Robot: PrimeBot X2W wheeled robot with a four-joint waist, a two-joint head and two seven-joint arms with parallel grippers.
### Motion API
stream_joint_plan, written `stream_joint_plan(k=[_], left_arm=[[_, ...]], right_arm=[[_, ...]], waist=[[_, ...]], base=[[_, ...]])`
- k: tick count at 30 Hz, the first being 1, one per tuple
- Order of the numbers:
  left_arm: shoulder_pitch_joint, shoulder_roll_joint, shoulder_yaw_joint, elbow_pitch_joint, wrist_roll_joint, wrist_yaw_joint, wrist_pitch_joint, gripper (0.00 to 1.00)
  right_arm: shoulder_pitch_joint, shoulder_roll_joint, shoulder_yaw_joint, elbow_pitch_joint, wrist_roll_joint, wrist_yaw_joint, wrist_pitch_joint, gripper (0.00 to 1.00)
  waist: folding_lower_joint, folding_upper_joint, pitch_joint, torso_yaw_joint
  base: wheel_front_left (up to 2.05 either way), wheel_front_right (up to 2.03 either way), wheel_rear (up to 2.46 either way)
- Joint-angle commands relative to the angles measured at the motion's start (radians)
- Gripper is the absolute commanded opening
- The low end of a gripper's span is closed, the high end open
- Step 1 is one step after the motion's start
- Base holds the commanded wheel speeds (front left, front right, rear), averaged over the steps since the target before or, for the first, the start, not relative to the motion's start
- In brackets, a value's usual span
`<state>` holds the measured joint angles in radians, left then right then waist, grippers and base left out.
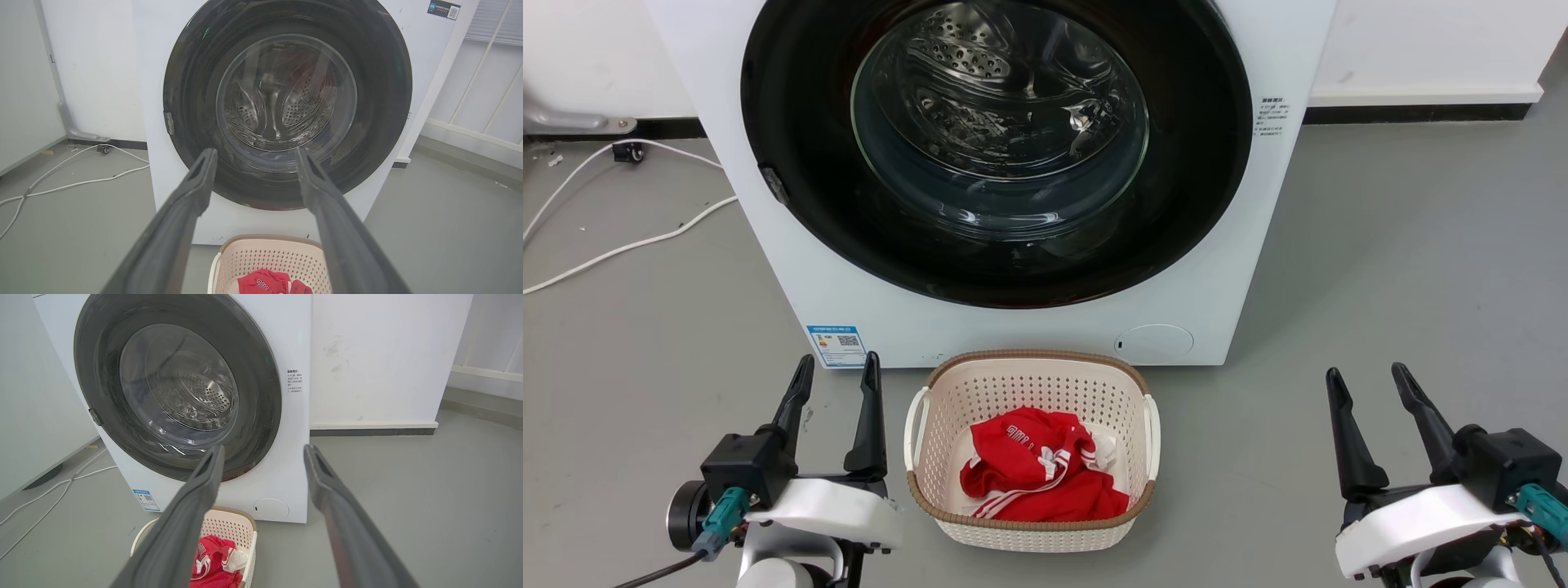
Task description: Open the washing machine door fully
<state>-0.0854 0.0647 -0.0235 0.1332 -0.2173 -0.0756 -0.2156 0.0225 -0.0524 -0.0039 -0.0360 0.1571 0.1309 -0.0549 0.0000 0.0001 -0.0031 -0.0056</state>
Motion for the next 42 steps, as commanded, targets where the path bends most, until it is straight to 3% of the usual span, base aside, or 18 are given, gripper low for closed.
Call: stream_joint_plan(k=[1,24,37,38,39,40,42], left_arm=[[-0.012,0.004,-0.002,-0.002,0.03,0.007,-0.011,1.0],[-0.004,0.0,-0.007,0.005,0.173,0.022,-0.051,1.0],[-0.004,-0.004,-0.002,0.011,0.162,0.014,-0.05,1.0],[-0.004,-0.004,-0.002,0.012,0.162,0.015,-0.05,1.0],[-0.004,-0.004,-0.002,0.012,0.162,0.015,-0.05,1.0],[-0.005,-0.005,-0.002,0.012,0.162,0.014,-0.05,1.0],[-0.006,-0.005,-0.002,0.012,0.161,0.014,-0.05,1.0]], right_arm=[[0.002,0.002,0.003,-0.011,-0.024,0.0,-0.001,1.0],[0.015,0.004,0.011,-0.014,-0.135,0.0,-0.019,1.0],[0.013,0.004,0.01,0.003,-0.105,0.0,-0.02,1.0],[0.013,0.004,0.011,0.005,-0.103,0.0,-0.019,0.93],[0.013,0.004,0.011,0.006,-0.1,0.0,-0.018,0.27],[0.012,0.004,0.011,0.007,-0.097,0.0,-0.017,0.0],[0.01,0.004,0.012,0.009,-0.091,0.0,-0.017,0.0]], waist=[[0.0,-0.0001,0.0,0.0],[0.0,-0.0001,-0.005,0.0],[0.0,-0.0001,-0.003,-0.002],[0.0,-0.0001,-0.003,-0.003],[0.0,-0.0001,-0.002,-0.003],[0.0,-0.0001,-0.002,-0.003],[0.0,-0.0001,-0.001,-0.003]], base=[[0.0,0.0,0.0],[0.0,0.0,0.0],[0.0,0.0,0.0],[0.0,0.0,0.0],[0.0,0.0,0.0],[0.0,0.0,0.0],[0.0,0.0,0.0]])
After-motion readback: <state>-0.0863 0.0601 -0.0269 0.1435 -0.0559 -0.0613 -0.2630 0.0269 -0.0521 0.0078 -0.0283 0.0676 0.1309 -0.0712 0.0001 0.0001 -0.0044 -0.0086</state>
